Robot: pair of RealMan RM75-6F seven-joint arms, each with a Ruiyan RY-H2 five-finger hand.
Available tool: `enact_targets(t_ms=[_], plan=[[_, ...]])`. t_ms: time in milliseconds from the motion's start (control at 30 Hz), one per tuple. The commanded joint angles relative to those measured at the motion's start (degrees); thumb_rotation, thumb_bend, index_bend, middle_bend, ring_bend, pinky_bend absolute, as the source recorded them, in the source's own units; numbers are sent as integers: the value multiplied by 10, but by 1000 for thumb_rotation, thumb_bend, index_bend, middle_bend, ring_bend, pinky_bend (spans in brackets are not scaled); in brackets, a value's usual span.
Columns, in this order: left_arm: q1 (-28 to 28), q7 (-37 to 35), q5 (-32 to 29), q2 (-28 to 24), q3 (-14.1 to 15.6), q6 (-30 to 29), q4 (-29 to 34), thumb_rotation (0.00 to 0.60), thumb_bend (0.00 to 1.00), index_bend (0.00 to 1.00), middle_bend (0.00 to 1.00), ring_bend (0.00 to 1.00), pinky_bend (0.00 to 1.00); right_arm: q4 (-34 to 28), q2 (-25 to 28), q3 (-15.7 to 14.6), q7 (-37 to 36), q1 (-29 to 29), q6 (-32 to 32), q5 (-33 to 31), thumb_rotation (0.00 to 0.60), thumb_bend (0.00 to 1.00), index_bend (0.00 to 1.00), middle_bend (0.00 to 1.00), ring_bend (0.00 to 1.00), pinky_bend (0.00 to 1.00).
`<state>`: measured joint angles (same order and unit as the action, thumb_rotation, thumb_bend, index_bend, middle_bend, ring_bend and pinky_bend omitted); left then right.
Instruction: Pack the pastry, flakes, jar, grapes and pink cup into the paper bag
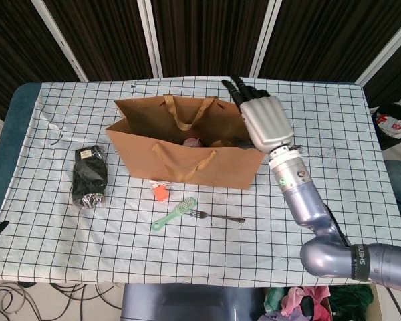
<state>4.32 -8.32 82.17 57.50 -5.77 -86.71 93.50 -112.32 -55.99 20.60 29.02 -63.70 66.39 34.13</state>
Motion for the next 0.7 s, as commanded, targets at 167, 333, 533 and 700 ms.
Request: enact_targets(t_ms=[167,333,533,700], plan=[[3,11,-2,3,1,6,0,600,47,150,69,18,128,-68,95,-89,-35,170,120,132,600,128,0,42,198,258],[7,28,-2,9,3,13,4,600,47,122,69,18,127,-30,93,-188,-107,300,175,256,600,130,0,42,198,258],[13,35,17,17,10,17,1,600,47,86,64,17,127,84,8,-267,-192,424,240,360,600,135,0,44,192,257],[18,24,37,23,18,22,-10,600,47,85,64,18,126,175,-72,-285,-190,473,263,401,600,137,0,44,192,256]])
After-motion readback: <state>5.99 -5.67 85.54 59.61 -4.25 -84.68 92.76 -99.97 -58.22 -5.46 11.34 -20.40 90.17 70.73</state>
